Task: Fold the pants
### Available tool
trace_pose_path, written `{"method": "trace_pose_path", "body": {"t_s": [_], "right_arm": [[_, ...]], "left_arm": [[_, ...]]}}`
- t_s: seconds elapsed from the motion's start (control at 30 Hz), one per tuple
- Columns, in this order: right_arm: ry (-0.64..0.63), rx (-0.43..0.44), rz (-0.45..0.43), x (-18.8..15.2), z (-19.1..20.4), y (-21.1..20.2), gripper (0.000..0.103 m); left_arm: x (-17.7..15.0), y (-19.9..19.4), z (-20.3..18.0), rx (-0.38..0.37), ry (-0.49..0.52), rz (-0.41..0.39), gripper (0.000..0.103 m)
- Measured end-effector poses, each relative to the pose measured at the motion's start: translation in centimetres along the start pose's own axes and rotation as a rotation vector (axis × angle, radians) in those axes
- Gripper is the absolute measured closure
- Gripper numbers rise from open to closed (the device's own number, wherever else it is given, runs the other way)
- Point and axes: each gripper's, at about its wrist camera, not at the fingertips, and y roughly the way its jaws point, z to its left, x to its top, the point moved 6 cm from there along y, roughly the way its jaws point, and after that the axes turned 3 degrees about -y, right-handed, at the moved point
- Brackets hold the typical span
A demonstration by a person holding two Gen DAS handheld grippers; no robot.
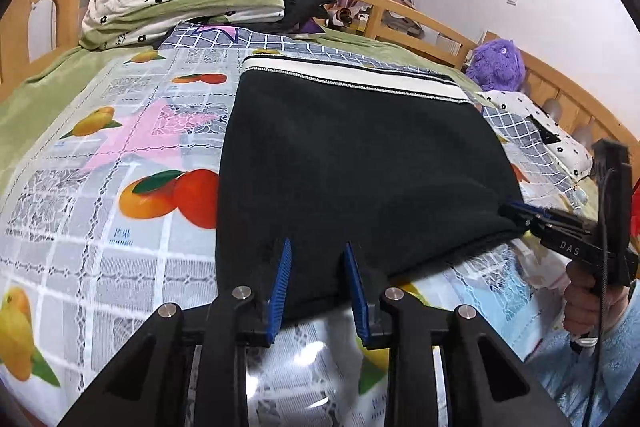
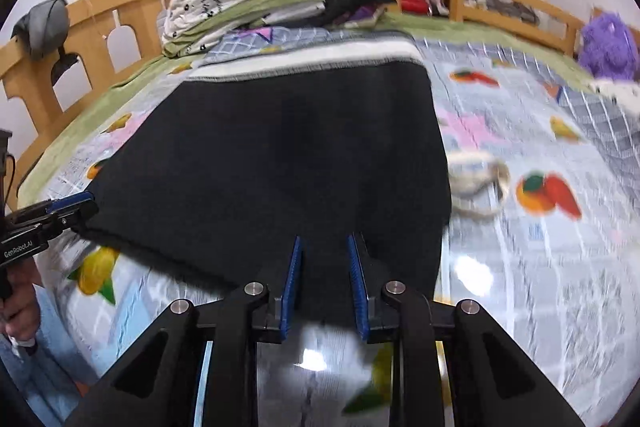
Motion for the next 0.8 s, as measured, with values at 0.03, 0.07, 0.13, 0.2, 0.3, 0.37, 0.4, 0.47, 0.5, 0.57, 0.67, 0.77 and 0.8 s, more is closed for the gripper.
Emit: {"method": "trace_pose_path", "body": {"t_s": [0.03,0.07,0.13,0.2,0.3,0.37,0.4,0.47,0.5,0.57,0.67,0.77,0.8], "right_arm": [[0.018,0.005,-0.004,0.0,-0.2,-0.2,0.079],[0.025,0.006,-0.009,0.2,-0.2,-0.5,0.079],[0.031,0.005,-0.012,0.4,-0.2,-1.4,0.079],[0.038,0.018,-0.038,1.3,-0.3,-2.8,0.079],[0.025,0.015,-0.095,3.9,-0.7,-4.0,0.070],[0.040,-0.009,-0.135,6.4,-1.5,-3.9,0.064],[0.046,-0.016,-0.149,7.4,-1.8,-3.6,0.064],[0.026,-0.041,-0.162,10.0,-2.3,-2.3,0.064],[0.007,-0.046,-0.162,11.1,-2.4,-1.6,0.064],[-0.049,-0.081,-0.162,13.2,-2.4,0.1,0.064],[-0.053,-0.105,-0.139,15.9,-2.9,3.3,0.064],[-0.059,-0.038,-0.063,16.9,-2.7,7.0,0.070],[-0.084,-0.037,-0.024,16.8,-2.7,8.4,0.072]], "left_arm": [[0.1,-0.2,0.1,-0.012,-0.017,0.001,0.076],[0.3,-0.6,0.3,-0.025,-0.039,0.003,0.076],[0.5,-1.5,0.5,-0.038,-0.056,0.007,0.076],[1.3,-2.4,0.8,-0.029,-0.054,0.003,0.062],[3.6,-2.4,1.4,-0.011,-0.029,-0.004,0.043],[5.5,-1.7,1.6,0.026,-0.001,-0.008,0.043],[6.7,-1.0,1.6,0.038,0.010,-0.010,0.043],[9.0,0.5,1.3,0.022,0.011,-0.006,0.043],[9.8,1.2,1.2,0.014,0.012,0.002,0.043],[11.6,2.8,0.4,0.017,0.036,0.008,0.043],[14.5,5.4,-1.0,0.044,0.081,-0.005,0.043],[16.5,9.2,-2.4,0.031,0.106,0.021,0.043],[16.8,10.3,-2.4,0.039,0.115,0.032,0.043]]}}
